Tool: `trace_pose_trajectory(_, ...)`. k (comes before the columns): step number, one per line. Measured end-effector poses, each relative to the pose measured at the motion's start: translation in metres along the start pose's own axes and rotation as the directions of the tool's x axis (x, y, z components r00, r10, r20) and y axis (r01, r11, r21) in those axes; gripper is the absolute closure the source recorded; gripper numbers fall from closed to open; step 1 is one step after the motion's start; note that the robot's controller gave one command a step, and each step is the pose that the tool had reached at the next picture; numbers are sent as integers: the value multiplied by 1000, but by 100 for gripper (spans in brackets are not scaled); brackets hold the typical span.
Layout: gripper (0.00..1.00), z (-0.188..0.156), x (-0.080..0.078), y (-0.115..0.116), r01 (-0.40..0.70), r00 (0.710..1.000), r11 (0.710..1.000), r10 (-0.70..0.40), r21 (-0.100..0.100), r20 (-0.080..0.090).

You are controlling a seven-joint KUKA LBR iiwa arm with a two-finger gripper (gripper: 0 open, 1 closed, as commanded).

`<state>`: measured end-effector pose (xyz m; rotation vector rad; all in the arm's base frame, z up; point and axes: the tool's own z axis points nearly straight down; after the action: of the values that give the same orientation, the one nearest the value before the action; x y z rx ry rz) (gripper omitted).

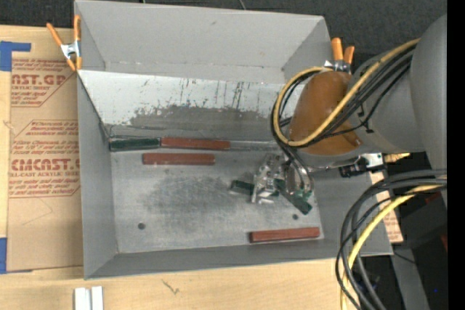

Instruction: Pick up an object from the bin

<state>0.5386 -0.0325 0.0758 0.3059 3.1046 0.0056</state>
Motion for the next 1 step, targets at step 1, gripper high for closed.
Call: trace_pose_trajectory(1, 100, 0, 0, 0, -1, 1000, 1000, 1, 0, 0)
